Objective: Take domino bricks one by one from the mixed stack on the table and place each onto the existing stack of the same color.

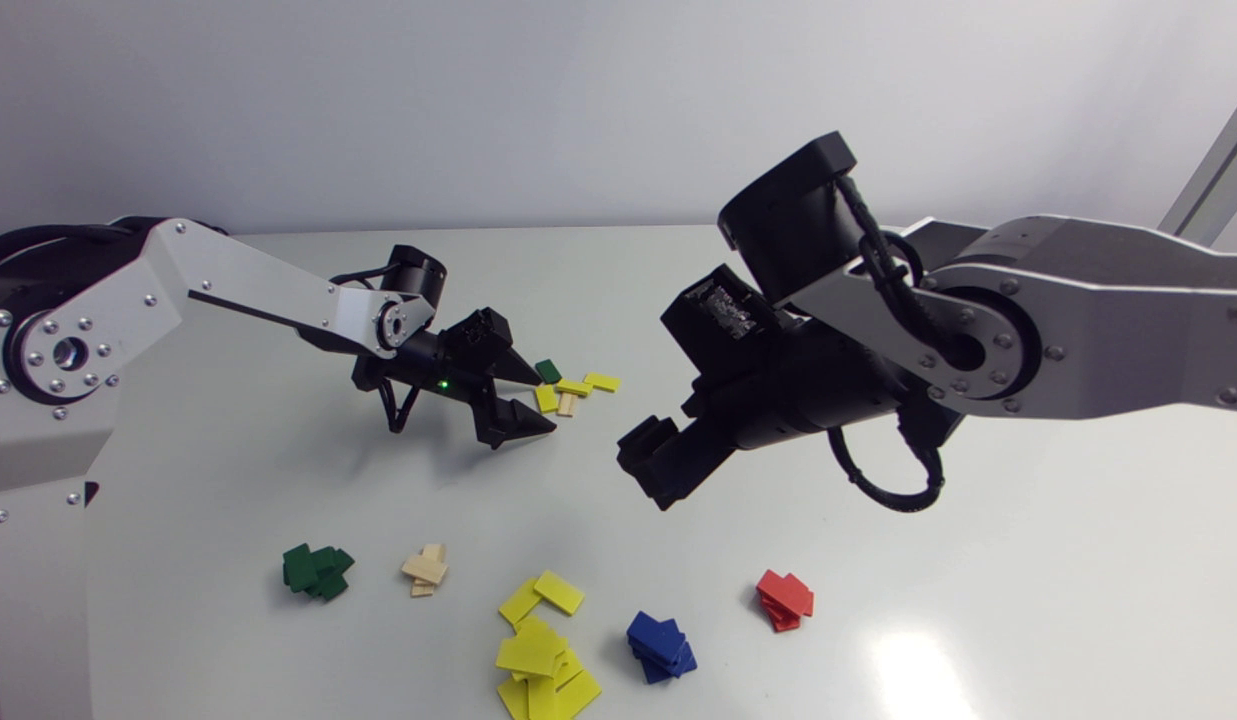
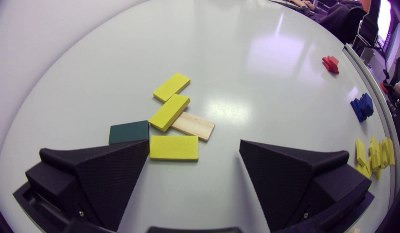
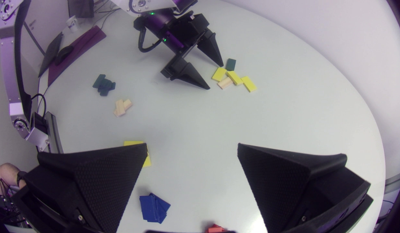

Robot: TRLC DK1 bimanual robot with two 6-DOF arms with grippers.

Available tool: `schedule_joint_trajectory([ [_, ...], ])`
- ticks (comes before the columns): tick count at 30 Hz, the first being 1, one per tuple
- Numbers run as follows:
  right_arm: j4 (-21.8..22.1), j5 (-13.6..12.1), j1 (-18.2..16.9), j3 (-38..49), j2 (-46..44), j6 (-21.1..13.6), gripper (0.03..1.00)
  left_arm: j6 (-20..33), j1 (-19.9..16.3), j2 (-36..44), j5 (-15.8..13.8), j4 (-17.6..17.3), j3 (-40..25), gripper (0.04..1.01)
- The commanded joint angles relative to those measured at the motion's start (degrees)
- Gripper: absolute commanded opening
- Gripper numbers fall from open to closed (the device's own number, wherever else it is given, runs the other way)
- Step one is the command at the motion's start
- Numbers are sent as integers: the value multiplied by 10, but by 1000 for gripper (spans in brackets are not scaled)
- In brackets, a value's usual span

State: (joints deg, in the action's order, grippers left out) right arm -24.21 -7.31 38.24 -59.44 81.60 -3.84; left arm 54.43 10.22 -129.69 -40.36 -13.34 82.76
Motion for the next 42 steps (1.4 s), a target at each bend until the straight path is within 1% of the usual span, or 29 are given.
schedule_joint_trajectory([
  [1, 4, -3, -3, 14, -9, 6, 977, 17, 1, -19, -9, -9, 18, 984],
  [12, 5, -7, -6, 23, -15, 4, 977, 18, 1, -43, -9, -28, 44, 970],
  [19, 7, -16, -14, 27, -18, 1, 977, 21, 2, -47, -9, -42, 55, 908],
  [24, 12, -19, -19, 26, -16, -2, 977, 26, -1, -47, -9, -43, 50, 764],
  [25, 12, -20, -19, 25, -14, -3, 977, 26, -2, -46, -9, -46, 50, 749],
  [29, 12, -22, -19, 23, -12, -3, 977, 28, -6, -46, -9, -51, 48, 615],
  [31, 12, -24, -19, 23, -11, -3, 977, 29, -6, -45, -9, -54, 47, 585],
  [35, 13, -27, -21, 26, -11, -5, 977, 37, -9, -36, -9, -63, 40, 390],
  [38, 13, -28, -20, 28, -8, -6, 977, 37, -14, -16, -9, -67, 31, 280],
  [39, 13, -29, -21, 28, -8, -6, 977, 37, -14, -7, -9, -69, 27, 256],
  [42, 14, -31, -20, 30, -8, -6, 977, 37, -18, 22, -9, -73, 10, 256],
])
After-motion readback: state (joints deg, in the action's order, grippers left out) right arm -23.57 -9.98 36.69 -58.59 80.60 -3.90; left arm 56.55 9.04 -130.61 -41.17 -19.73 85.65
